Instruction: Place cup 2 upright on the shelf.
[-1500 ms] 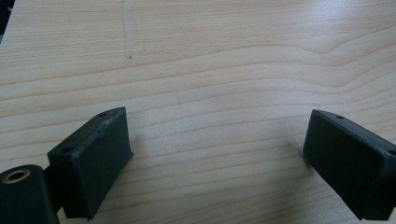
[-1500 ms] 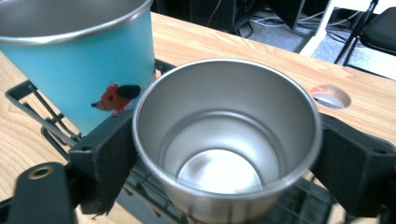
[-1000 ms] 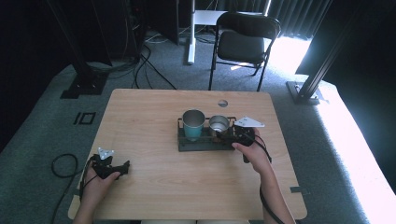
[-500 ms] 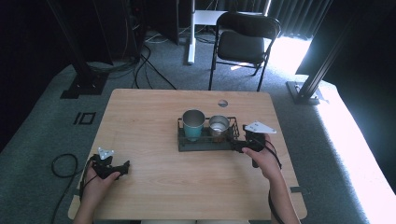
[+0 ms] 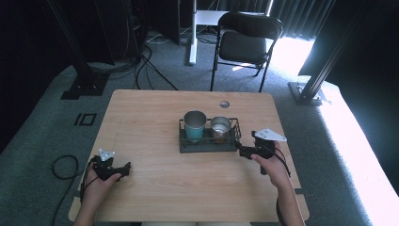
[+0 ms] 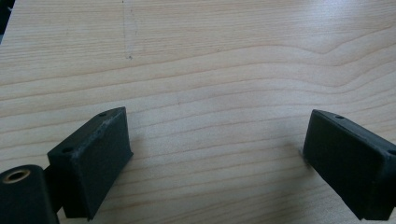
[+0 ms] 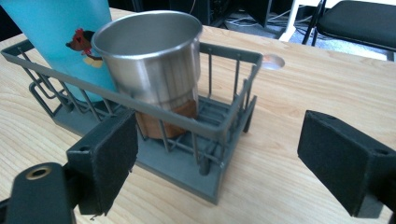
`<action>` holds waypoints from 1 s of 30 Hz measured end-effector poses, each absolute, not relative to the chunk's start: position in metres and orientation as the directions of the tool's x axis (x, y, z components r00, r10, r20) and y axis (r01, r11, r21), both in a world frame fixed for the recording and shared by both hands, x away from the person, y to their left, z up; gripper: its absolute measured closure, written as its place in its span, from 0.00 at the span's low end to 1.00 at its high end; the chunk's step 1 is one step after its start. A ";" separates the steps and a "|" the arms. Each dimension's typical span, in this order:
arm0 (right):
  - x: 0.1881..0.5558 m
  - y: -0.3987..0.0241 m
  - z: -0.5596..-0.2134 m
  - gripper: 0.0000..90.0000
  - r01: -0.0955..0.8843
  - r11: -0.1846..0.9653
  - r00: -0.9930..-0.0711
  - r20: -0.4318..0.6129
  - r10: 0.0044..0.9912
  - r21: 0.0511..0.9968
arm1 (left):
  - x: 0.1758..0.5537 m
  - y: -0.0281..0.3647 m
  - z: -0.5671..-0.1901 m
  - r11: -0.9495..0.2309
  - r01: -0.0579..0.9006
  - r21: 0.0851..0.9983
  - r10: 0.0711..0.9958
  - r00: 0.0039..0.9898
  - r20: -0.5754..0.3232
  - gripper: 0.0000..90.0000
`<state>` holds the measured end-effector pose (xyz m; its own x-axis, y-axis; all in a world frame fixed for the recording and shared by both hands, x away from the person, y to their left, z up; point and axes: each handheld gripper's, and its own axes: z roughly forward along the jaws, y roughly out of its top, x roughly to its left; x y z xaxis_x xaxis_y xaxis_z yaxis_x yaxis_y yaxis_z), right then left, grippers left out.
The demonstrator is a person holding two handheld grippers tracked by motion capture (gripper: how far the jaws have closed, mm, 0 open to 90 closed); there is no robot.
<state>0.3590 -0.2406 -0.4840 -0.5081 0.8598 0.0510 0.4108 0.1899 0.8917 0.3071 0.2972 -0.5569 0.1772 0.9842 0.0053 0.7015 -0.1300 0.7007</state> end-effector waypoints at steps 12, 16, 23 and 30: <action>0.346 -0.262 -0.497 0.13 0.441 0.181 -0.468 0.053 0.882 0.879 | 0.307 0.297 -0.557 -0.130 0.702 0.701 0.984 0.177 0.005 0.09; 0.343 -0.270 -0.503 0.13 0.446 0.180 -0.451 0.046 0.891 0.877 | 0.307 0.297 -0.557 -0.130 0.702 0.701 0.984 0.177 0.006 0.09; 0.334 -0.286 -0.515 0.13 0.473 0.193 -0.426 0.031 0.904 0.860 | 0.307 0.297 -0.557 -0.130 0.701 0.701 0.984 0.177 0.005 0.09; 0.323 -0.298 -0.526 0.13 0.508 0.193 -0.409 0.038 0.912 0.840 | 0.307 0.297 -0.557 -0.130 0.702 0.701 0.984 0.177 0.006 0.09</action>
